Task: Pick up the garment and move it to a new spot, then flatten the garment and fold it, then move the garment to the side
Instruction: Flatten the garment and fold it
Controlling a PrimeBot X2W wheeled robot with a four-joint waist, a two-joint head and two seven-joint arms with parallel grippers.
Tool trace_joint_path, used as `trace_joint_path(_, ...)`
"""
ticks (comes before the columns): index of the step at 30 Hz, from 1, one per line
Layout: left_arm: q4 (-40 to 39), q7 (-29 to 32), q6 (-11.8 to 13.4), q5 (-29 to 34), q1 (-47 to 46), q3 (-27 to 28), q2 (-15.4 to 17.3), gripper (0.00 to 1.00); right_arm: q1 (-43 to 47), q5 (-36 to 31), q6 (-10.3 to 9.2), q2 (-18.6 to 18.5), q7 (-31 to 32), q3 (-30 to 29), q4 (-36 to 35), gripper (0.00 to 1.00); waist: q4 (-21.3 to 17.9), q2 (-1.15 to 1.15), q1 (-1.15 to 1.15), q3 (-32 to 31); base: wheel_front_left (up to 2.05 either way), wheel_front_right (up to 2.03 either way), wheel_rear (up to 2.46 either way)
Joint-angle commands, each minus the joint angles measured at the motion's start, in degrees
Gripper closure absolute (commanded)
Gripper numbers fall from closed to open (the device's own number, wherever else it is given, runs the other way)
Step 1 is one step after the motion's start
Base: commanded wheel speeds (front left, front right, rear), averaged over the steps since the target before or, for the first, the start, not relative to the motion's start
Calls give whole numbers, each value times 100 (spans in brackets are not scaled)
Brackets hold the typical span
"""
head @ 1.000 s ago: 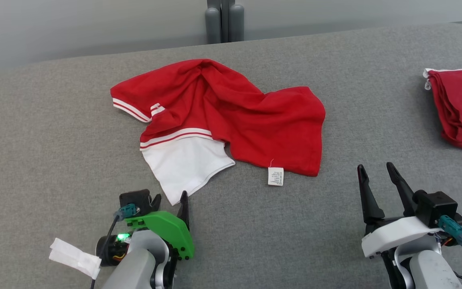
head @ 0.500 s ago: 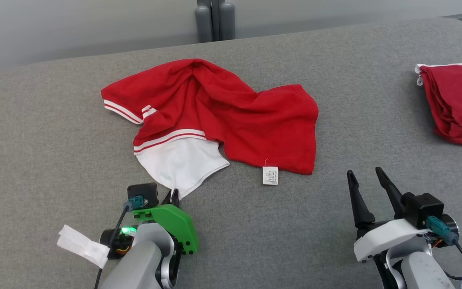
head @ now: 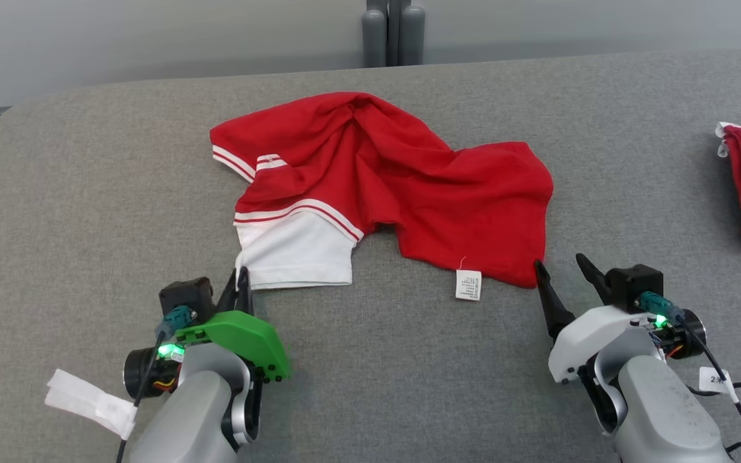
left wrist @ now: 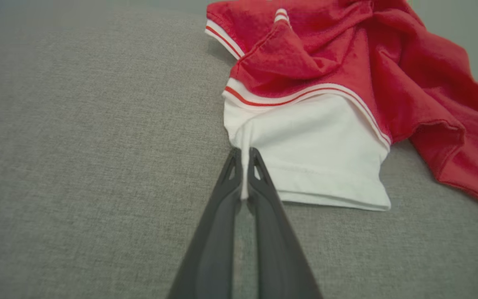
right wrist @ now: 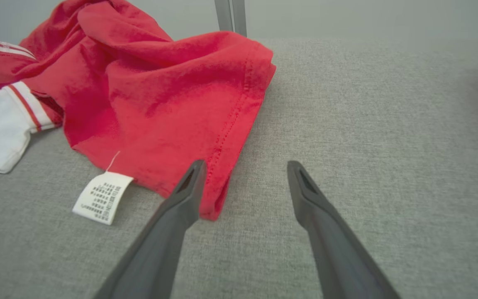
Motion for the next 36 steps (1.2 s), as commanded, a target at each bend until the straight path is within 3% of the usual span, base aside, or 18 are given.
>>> trace_joint_path(1, -90, -53, 41, -24, 33, 38, 86, 100, -144, -43, -9, -25, 27, -41, 153, 0, 121, 0, 0, 58, 0, 0, 0)
trace_joint_path(12, -707, -137, 137, -62, 337, 144, 322, 100, -524, -338, -8, -16, 504, 377, 964, 0, 299, 0, 0, 140, 0, 0, 0)
trace_joint_path(13, -753, -139, 140, -62, 356, 145, 341, 100, -507, -364, -7, -16, 546, 404, 951, 9, 298, 0, 0, 141, 0, 0, 0)
trace_joint_path(15, -849, -132, 158, -67, 388, 155, 378, 100, -450, -401, -5, -10, 653, 468, 902, 59, 287, 0, 0, 142, 0, 0, 0)
trace_joint_path(16, -901, -131, 163, -64, 402, 159, 405, 100, -416, -433, -5, -8, 729, 512, 871, 59, 276, 0, 0, 141, 0, 0, 0)
trace_joint_path(17, -947, -124, 177, -67, 412, 164, 425, 100, -390, -464, -5, -10, 782, 535, 835, 86, 265, 0, 0, 143, 0, 0, 0)
trace_joint_path(18, -993, -112, 193, -71, 420, 167, 444, 100, -362, -493, -5, -12, 858, 552, 791, 100, 252, 0, 0, 144, 0, 0, 0)
trace_joint_path(25, -1288, -52, 184, -52, 372, 150, 569, 100, -329, -409, -6, -22, 853, 541, 281, 100, 187, 0, 0, 136, 0, 0, 0)
trace_joint_path(36, -2170, -107, 136, 236, -166, 318, 1145, 100, -602, -855, -7, -22, 443, -319, -1008, 100, 105, 0, 0, -251, 0, 0, 0)
